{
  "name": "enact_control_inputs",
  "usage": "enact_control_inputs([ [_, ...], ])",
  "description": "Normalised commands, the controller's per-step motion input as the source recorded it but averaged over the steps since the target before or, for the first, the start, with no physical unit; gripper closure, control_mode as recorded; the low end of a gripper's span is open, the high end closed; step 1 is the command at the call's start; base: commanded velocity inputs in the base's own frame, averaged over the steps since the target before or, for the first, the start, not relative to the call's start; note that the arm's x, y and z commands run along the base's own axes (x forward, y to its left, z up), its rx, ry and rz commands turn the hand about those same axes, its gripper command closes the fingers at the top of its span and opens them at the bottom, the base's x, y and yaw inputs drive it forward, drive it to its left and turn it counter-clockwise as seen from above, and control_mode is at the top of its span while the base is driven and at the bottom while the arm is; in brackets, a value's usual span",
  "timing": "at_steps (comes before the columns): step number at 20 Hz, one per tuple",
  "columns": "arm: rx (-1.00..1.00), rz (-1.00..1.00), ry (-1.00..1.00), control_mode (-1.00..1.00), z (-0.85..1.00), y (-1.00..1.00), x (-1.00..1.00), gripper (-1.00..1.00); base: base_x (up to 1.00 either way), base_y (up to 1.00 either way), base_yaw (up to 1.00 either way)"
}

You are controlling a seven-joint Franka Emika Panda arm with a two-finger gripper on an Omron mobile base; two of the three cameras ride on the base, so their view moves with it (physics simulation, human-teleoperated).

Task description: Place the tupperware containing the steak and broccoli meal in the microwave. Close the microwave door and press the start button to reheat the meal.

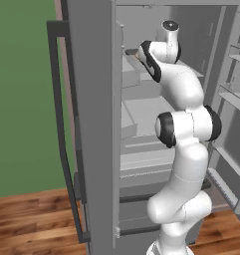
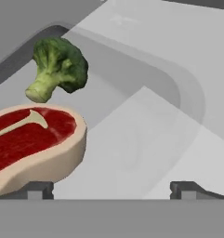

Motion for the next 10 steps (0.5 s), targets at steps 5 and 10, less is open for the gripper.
enact_control_inputs([
  [5,0.00,-0.18,-0.03,-1.00,-0.36,0.00,0.04,1.00,0.00,0.00,0.00],
  [10,0.00,-0.05,-0.03,-1.00,-0.06,0.00,0.00,1.00,0.00,0.00,0.00],
])
